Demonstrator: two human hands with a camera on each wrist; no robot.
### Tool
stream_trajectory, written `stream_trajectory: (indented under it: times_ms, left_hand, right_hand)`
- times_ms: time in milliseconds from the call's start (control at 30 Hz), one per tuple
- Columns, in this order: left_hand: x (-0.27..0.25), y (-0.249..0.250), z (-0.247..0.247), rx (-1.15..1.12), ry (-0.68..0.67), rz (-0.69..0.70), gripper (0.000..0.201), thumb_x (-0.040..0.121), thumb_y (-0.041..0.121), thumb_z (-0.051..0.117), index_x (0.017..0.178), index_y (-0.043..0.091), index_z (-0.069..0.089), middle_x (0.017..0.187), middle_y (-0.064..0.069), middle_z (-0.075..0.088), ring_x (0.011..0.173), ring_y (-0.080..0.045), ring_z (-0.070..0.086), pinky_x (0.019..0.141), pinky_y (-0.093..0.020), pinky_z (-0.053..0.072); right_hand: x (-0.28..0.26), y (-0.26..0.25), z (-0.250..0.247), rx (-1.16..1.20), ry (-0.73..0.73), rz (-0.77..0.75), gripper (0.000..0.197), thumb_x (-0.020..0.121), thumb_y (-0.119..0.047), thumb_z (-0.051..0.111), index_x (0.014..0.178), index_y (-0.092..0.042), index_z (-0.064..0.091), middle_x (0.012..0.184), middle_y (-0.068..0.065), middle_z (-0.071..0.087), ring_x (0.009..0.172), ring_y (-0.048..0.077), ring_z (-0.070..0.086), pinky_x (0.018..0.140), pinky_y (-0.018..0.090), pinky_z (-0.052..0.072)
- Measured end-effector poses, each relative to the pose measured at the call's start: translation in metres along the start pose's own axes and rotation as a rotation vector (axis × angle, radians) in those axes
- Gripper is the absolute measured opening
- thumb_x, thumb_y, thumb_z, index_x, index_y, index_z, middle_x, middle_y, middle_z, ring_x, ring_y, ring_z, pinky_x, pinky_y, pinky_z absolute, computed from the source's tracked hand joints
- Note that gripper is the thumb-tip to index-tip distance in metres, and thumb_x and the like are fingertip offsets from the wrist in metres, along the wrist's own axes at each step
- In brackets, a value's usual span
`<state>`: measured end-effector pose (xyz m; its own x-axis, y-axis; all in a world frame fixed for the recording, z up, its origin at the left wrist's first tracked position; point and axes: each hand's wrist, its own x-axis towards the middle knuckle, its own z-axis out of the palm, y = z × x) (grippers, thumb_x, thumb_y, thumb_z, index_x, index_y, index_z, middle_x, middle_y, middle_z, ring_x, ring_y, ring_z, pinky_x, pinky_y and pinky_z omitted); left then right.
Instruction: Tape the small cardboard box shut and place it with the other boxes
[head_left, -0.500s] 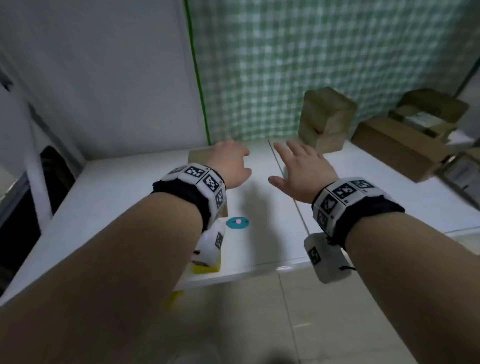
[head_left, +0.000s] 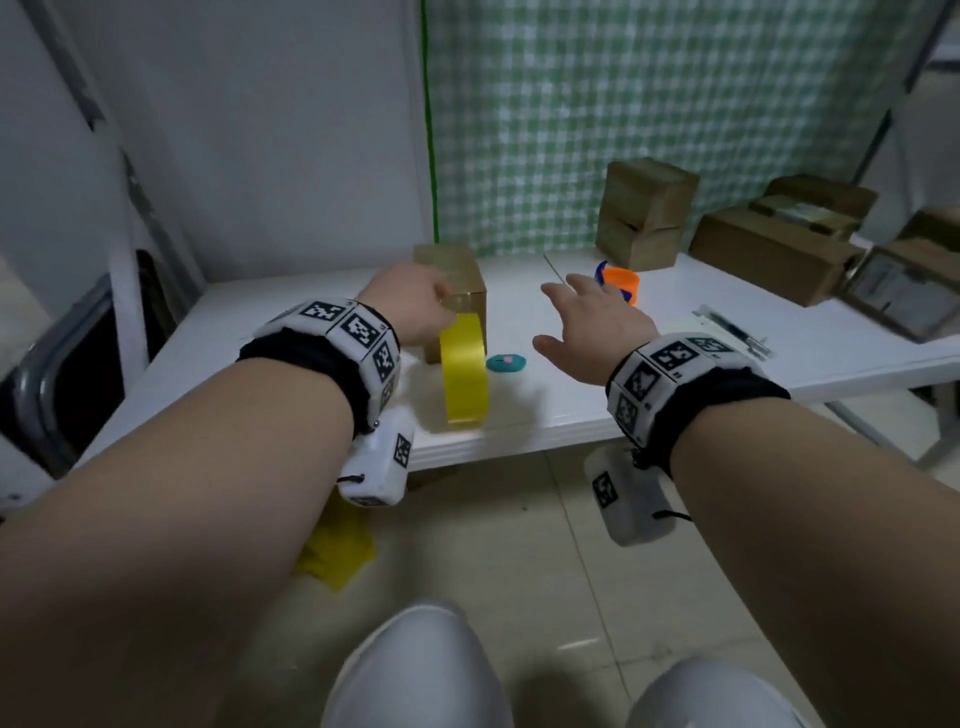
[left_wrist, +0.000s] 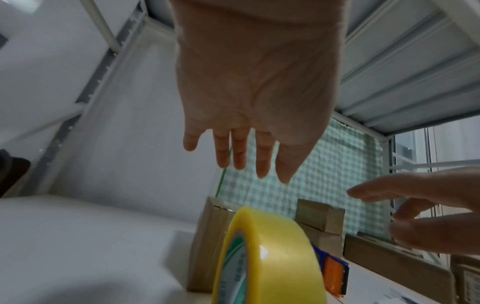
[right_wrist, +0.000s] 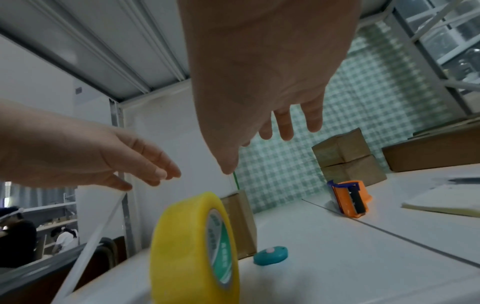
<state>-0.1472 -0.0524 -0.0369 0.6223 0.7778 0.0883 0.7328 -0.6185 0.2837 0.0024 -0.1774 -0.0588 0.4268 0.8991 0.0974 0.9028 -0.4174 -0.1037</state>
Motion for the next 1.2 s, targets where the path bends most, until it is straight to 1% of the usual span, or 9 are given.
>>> stream_trajectory:
  times_ms: [200,333,500,567,667,767,867,1067,1200]
  left_hand:
    - [-0.038,-0.010,-0.012,-0.090,0.027,0.002,0.043,0.088,0.023,0.055,0.129,0.011,0.055,0.135,-0.012,0.055,0.123,-0.028,0.050,0.096,-0.029,0.039]
    - [-0.039,-0.013,-0.004,-0.137,0.046,-0.003,0.047,0.091,0.026,0.051,0.135,0.009,0.047,0.137,-0.015,0.052,0.125,-0.030,0.048,0.098,-0.031,0.038]
    - [-0.010,-0.020,0.010,-0.290,0.011,-0.105,0.052,0.095,0.033,0.043,0.141,0.010,0.037,0.141,-0.015,0.048,0.126,-0.031,0.048,0.098,-0.033,0.039]
    - [0.009,-0.023,0.017,-0.368,-0.013,-0.136,0.053,0.095,0.035,0.042,0.142,0.011,0.035,0.140,-0.013,0.048,0.117,-0.031,0.053,0.095,-0.037,0.045]
    - [0.036,-0.029,0.029,-0.514,-0.080,-0.205,0.059,0.094,0.042,0.043,0.146,0.020,0.029,0.133,-0.007,0.050,0.102,-0.024,0.053,0.082,-0.040,0.054]
    - [0.057,-0.034,0.038,-0.608,-0.185,-0.227,0.061,0.090,0.048,0.046,0.145,0.027,0.030,0.137,-0.002,0.049,0.114,-0.024,0.053,0.075,-0.033,0.054]
    - [0.071,-0.038,0.046,-0.648,-0.227,-0.224,0.063,0.088,0.044,0.052,0.146,0.028,0.031,0.142,0.000,0.048,0.118,-0.021,0.054,0.072,-0.026,0.052]
    - [0.085,-0.041,0.048,-0.707,-0.304,-0.196,0.073,0.086,0.029,0.062,0.148,0.030,0.025,0.133,0.002,0.054,0.105,-0.014,0.059,0.084,-0.025,0.051]
    - [0.092,-0.037,0.053,-0.667,-0.319,-0.191,0.077,0.086,0.029,0.061,0.150,0.032,0.017,0.126,0.003,0.051,0.107,-0.019,0.058,0.090,-0.030,0.050]
  right_hand:
    - [-0.026,-0.017,-0.009,0.042,0.002,0.018,0.056,0.092,-0.041,0.045,0.142,-0.017,0.035,0.143,0.011,0.041,0.132,0.032,0.037,0.100,0.047,0.041]
    - [-0.023,-0.020,-0.003,0.067,-0.018,0.003,0.055,0.094,-0.040,0.043,0.143,-0.018,0.034,0.141,0.013,0.043,0.124,0.031,0.046,0.094,0.043,0.044]
    - [0.015,-0.014,0.012,0.129,-0.073,0.014,0.050,0.096,-0.036,0.039,0.140,-0.014,0.039,0.133,0.015,0.054,0.119,0.031,0.052,0.092,0.040,0.046]
    - [0.036,-0.010,0.022,0.166,-0.118,0.042,0.047,0.096,-0.034,0.039,0.137,-0.012,0.044,0.131,0.015,0.057,0.119,0.030,0.053,0.094,0.039,0.047]
    - [0.067,-0.007,0.039,0.174,-0.192,0.056,0.042,0.096,-0.030,0.039,0.128,-0.006,0.052,0.128,0.016,0.059,0.118,0.032,0.053,0.093,0.036,0.044]
    - [0.092,-0.003,0.061,0.177,-0.252,0.057,0.041,0.096,-0.030,0.043,0.133,-0.012,0.051,0.134,0.013,0.056,0.122,0.029,0.051,0.097,0.035,0.043]
    - [0.109,0.001,0.081,0.185,-0.304,0.052,0.043,0.097,-0.031,0.044,0.138,-0.019,0.046,0.139,0.009,0.052,0.126,0.025,0.049,0.101,0.032,0.040]
    - [0.124,0.000,0.091,0.188,-0.394,0.012,0.050,0.093,-0.036,0.046,0.142,-0.025,0.041,0.143,0.010,0.048,0.130,0.026,0.046,0.102,0.032,0.038]
    - [0.128,0.001,0.092,0.182,-0.383,-0.009,0.045,0.093,-0.033,0.050,0.137,-0.021,0.049,0.138,0.009,0.053,0.127,0.026,0.048,0.101,0.031,0.039]
